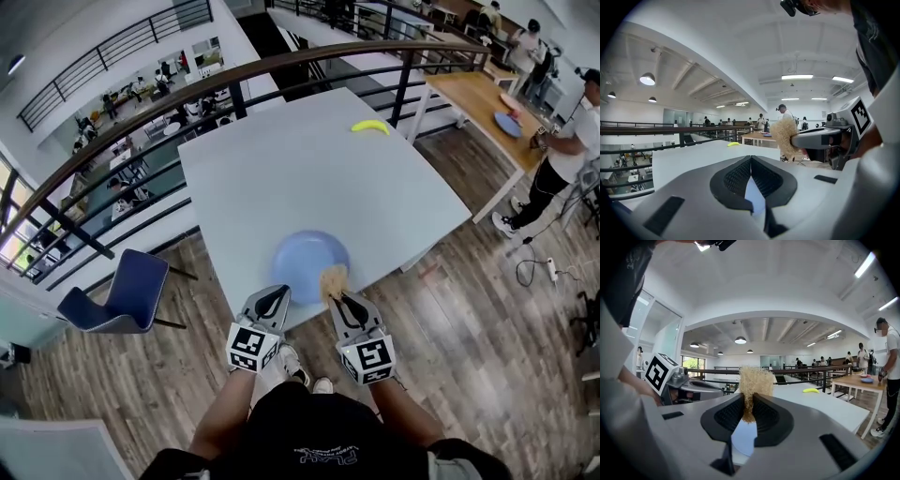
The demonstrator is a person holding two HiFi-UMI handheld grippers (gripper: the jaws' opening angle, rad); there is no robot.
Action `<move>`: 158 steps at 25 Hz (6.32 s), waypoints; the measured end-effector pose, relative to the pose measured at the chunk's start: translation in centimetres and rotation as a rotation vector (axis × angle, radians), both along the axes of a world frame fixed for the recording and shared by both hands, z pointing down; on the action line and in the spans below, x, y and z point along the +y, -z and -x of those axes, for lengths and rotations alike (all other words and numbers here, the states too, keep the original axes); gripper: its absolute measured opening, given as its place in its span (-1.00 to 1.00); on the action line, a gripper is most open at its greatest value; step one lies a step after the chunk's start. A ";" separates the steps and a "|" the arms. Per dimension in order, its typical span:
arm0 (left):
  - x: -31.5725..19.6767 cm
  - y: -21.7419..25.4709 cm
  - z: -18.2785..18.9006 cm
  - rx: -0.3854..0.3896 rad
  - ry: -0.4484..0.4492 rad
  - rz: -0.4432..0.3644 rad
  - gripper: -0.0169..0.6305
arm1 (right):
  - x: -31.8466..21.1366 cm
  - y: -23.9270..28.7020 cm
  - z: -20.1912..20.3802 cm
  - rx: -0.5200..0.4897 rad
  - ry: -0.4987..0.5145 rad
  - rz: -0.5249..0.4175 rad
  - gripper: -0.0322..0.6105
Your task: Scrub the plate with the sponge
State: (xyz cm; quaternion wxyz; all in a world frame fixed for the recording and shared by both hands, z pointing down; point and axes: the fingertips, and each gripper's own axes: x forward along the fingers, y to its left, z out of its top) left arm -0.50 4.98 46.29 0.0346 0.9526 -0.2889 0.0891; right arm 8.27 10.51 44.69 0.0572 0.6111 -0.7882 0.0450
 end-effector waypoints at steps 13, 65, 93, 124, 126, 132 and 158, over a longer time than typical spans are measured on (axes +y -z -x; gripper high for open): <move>-9.4 0.0 3.4 0.053 0.026 0.017 -0.91 | -10.3 -1.7 3.6 0.014 0.062 0.074 -0.72; -17.5 -8.9 1.8 0.089 0.317 0.262 -0.91 | -21.7 -9.8 1.2 -0.059 0.297 0.312 -0.72; -17.1 -14.3 4.1 0.052 0.391 0.360 -0.91 | -21.5 -18.8 5.5 0.050 0.442 0.540 -0.72; -17.8 -14.2 4.2 0.017 0.366 0.361 -0.91 | -24.3 -21.8 1.4 0.172 0.322 0.661 -0.72; -17.7 -14.4 4.0 0.015 0.363 0.362 -0.91 | -24.4 -22.0 0.6 0.176 0.299 0.665 -0.72; -17.3 -14.3 3.9 0.011 0.363 0.351 -0.91 | -24.3 -22.6 -1.2 0.194 0.240 0.678 -0.72; -15.2 -13.4 5.2 -0.016 0.382 0.342 -0.91 | -18.9 -21.4 6.2 0.168 0.429 0.697 -0.72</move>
